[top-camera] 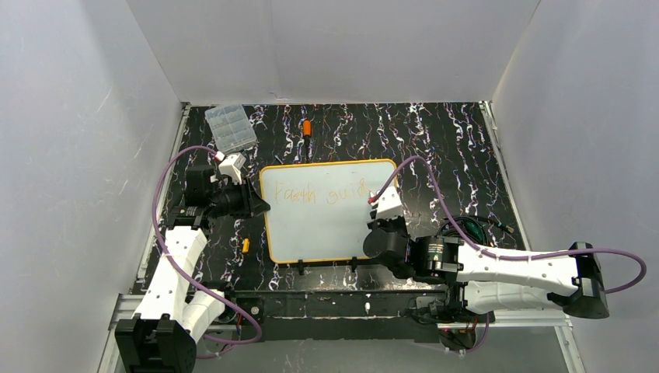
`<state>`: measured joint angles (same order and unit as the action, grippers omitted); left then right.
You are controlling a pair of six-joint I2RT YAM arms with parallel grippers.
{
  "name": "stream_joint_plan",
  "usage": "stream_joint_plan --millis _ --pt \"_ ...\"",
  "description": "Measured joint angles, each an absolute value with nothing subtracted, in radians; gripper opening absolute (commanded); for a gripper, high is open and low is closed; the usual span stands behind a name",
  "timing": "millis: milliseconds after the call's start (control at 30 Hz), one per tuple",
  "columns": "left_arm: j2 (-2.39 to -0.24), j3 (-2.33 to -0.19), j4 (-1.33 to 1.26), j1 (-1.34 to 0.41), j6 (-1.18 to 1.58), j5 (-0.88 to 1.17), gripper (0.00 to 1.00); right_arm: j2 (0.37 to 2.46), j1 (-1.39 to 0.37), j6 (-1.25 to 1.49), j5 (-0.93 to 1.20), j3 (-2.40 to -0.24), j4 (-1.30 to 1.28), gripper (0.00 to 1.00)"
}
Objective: Write a sentence on the whiteboard
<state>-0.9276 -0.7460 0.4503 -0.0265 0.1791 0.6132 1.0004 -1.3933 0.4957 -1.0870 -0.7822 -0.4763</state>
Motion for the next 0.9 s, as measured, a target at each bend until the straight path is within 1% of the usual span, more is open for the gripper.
stream_joint_plan --millis 400,900 --pt "-0.928 -0.746 0.450 -0.027 0.179 0.613 0.21 0.996 -1.360 0.433 -1.099 -0.791 -0.445 0.01" --pt "-0.928 -0.746 0.449 -0.027 0.179 0.611 0.22 1.014 -1.329 0.374 -1.042 -0.797 -0.375 0.01"
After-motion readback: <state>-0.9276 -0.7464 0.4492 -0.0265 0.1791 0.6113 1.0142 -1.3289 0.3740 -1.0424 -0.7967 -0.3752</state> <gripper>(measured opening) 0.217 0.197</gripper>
